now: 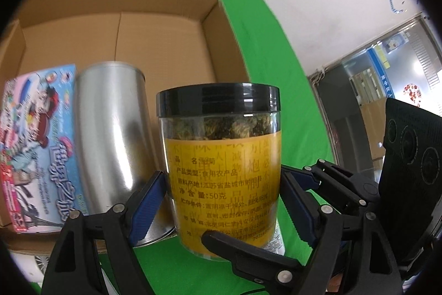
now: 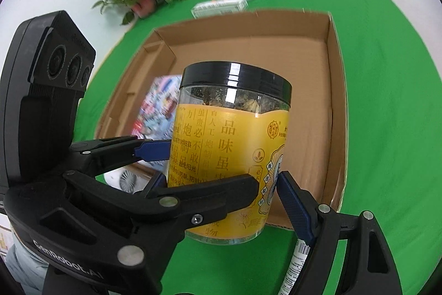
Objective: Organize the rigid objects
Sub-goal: 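Lower the jar into the box beside the silver can and open the right tool, then grasp the white lotion bottle with the right tool and lift it upright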
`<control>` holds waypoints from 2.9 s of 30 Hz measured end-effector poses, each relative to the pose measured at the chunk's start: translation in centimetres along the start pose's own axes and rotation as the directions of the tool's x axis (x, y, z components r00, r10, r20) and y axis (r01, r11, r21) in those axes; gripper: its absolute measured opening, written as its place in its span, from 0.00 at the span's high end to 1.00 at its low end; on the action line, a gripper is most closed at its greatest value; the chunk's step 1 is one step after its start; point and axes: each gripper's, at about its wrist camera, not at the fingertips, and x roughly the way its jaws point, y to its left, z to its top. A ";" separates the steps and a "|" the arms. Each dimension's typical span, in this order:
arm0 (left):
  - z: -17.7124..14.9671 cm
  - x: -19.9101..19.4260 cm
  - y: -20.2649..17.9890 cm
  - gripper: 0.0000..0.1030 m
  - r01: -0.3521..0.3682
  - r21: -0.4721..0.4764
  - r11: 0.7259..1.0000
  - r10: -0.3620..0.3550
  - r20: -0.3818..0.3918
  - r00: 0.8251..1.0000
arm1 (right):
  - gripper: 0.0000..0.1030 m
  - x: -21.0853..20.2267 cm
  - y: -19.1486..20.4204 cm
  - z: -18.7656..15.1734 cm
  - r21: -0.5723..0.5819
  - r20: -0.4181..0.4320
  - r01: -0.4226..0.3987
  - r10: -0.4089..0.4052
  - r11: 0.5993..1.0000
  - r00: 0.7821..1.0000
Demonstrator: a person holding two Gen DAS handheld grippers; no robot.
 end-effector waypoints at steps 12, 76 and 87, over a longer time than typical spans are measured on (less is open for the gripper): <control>1.0 -0.7 0.4 0.23 -0.126 -0.025 0.992 0.127 0.069 0.989 | 0.25 4.4 -2.4 -1.3 0.080 -0.081 0.027 -0.021 0.996 0.997; -14.6 5.8 -0.9 0.40 0.087 -0.072 0.994 -0.090 -0.038 0.995 | 0.54 0.4 -0.4 -22.6 0.082 0.165 0.120 -0.133 0.989 0.977; -15.1 4.4 -0.2 0.56 0.079 -0.070 0.994 -0.080 -0.013 0.997 | 0.57 3.8 3.0 -20.8 0.008 0.102 0.188 -0.188 0.982 0.977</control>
